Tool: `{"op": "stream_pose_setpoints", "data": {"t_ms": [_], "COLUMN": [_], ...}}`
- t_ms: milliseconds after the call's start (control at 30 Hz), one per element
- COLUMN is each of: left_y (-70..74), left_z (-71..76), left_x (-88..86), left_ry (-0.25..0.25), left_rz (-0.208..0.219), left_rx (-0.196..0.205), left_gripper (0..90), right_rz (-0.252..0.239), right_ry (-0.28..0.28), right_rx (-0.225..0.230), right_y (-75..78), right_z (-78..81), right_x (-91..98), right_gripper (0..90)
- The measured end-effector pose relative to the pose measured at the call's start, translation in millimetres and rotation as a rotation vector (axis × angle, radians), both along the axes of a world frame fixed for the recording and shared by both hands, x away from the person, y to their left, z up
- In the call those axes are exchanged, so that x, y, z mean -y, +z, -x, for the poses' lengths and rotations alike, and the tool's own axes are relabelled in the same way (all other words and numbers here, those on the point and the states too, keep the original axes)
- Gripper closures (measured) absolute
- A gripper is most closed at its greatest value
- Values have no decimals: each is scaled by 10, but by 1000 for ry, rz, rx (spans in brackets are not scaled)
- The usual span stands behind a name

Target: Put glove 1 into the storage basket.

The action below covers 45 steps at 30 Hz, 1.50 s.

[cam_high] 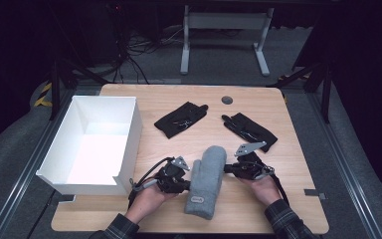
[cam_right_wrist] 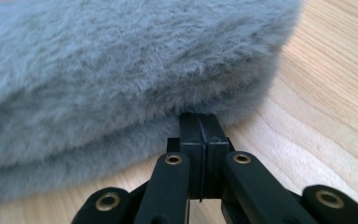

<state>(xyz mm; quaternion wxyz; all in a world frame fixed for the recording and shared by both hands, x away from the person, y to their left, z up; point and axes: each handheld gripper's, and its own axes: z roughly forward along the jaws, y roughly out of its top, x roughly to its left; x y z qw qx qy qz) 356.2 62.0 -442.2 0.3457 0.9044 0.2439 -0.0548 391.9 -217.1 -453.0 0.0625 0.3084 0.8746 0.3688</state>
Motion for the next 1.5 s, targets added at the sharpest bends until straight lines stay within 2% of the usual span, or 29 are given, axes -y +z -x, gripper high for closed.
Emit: {"op": "stream_pose_setpoints", "data": {"t_ms": [167, 233, 333, 533, 700, 800, 900, 1133, 1333, 1433, 1500], "left_y": [23, 57, 100, 249, 306, 331, 353, 333, 252, 195, 105], "left_z": [25, 16, -10, -32, -75, -114, -161, -269, -322, -351, -382], "left_x": [21, -20, -97, -202, -159, -98, -24, 153, 385, 466, 543], "left_ry": [-4, 17, 54, 119, 122, 123, 118, 104, 91, 82, 85], "left_rz": [0, -14, -2, 39, 69, 76, 87, 102, 73, 49, 18], "left_rx": [5, 33, 48, 118, 145, 155, 161, 167, 164, 152, 140], "left_gripper": [888, 856, 800, 541, 295, 194, 149, 118, 41, 12, 0], "right_rz": [6, 7, -1, -21, -18, -14, -21, -15, 0, 0, 3], "right_ry": [9, 13, 10, -36, -73, -96, -95, -70, -66, -60, -55], "right_rx": [-1, 2, 8, 35, 69, 87, 81, 72, 67, 62, 64], "right_y": [-31, -27, -3, 34, 19, 10, -7, -75, -95, -114, -122], "right_z": [-48, -47, -36, -15, 75, 134, 189, 331, 388, 406, 407], "right_x": [-68, -69, -26, 163, 335, 389, 437, 518, 553, 564, 566], "right_gripper": [900, 900, 874, 587, 353, 222, 159, 150, 150, 143, 140]}}
